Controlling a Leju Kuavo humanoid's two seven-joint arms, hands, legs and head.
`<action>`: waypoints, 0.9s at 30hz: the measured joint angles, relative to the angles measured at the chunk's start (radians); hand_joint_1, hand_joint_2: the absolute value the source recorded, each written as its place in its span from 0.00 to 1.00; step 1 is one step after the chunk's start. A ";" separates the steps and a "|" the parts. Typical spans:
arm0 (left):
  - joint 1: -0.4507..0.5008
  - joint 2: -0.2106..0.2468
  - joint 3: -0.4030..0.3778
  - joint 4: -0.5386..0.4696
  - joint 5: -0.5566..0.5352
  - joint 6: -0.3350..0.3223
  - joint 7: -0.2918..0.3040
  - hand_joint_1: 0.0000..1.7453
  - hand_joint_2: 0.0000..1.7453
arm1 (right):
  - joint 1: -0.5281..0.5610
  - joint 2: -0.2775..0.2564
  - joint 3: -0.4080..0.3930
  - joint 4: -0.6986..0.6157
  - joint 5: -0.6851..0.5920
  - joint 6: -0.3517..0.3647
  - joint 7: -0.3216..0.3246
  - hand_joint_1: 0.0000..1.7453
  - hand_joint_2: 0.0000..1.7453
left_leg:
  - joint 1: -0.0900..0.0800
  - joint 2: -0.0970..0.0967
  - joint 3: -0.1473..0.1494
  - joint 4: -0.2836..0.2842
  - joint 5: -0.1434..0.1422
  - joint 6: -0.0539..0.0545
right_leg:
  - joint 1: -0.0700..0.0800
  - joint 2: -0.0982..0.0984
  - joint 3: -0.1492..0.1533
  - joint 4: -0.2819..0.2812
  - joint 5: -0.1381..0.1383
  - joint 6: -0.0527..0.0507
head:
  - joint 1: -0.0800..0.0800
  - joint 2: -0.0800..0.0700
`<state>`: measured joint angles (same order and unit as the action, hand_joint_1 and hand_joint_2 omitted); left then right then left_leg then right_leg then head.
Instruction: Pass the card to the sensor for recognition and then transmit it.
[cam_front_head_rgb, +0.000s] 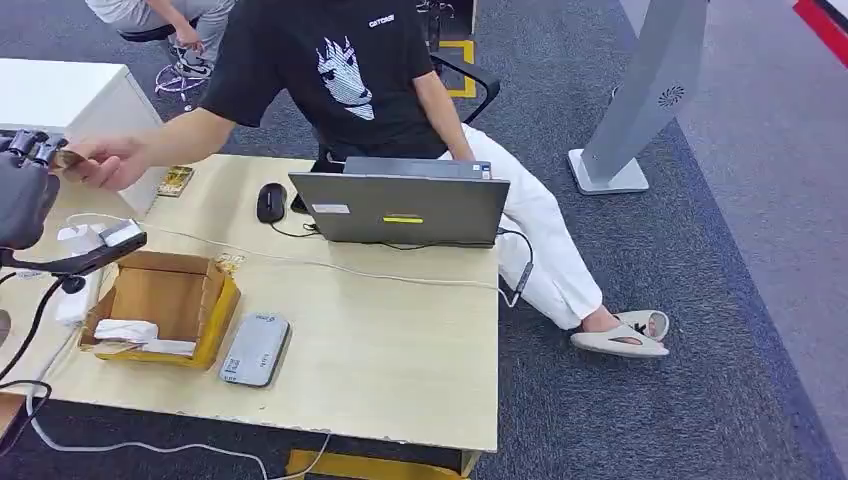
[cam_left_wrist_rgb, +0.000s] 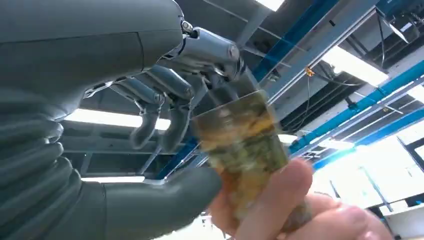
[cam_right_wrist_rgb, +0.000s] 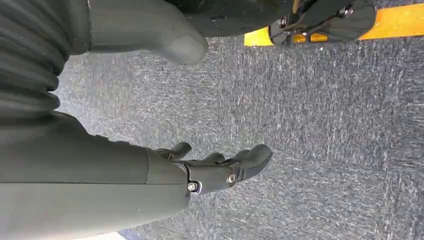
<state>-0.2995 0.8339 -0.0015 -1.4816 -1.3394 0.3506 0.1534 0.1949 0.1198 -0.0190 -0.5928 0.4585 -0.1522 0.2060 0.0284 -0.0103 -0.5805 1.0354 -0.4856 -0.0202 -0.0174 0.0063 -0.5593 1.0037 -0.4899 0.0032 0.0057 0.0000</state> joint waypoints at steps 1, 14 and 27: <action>0.000 -0.002 -0.003 0.003 -0.002 0.006 0.005 0.00 1.00 | -0.003 -0.003 0.011 0.006 -0.010 -0.005 0.000 0.00 1.00 | 0.000 0.000 0.000 0.000 0.000 0.000 | 0.000 0.000 0.000 0.000 0.000 0.000 | 0.000 0.000; 0.064 -0.069 -0.005 0.008 0.065 0.082 0.001 0.00 1.00 | -0.006 -0.032 0.102 0.016 -0.077 -0.019 0.015 0.00 1.00 | 0.001 0.000 -0.001 0.000 0.000 0.000 | 0.001 0.000 0.000 0.000 0.000 0.000 | 0.000 0.000; 0.397 -0.288 0.105 -0.289 0.365 0.338 -0.263 0.00 1.00 | 0.096 -0.056 0.189 -0.130 -0.213 -0.045 0.176 0.00 1.00 | -0.002 0.004 0.000 0.000 -0.005 0.001 | -0.002 0.004 0.000 -0.001 -0.003 0.002 | -0.002 0.000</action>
<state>0.0978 0.5461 0.1031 -1.7710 -0.9748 0.6882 -0.1094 0.2913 0.0641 0.1702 -0.7226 0.2453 -0.1972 0.3816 0.0266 -0.0068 -0.5808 1.0355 -0.4909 -0.0190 -0.0191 0.0102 -0.5593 1.0023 -0.4927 0.0053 0.0042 0.0000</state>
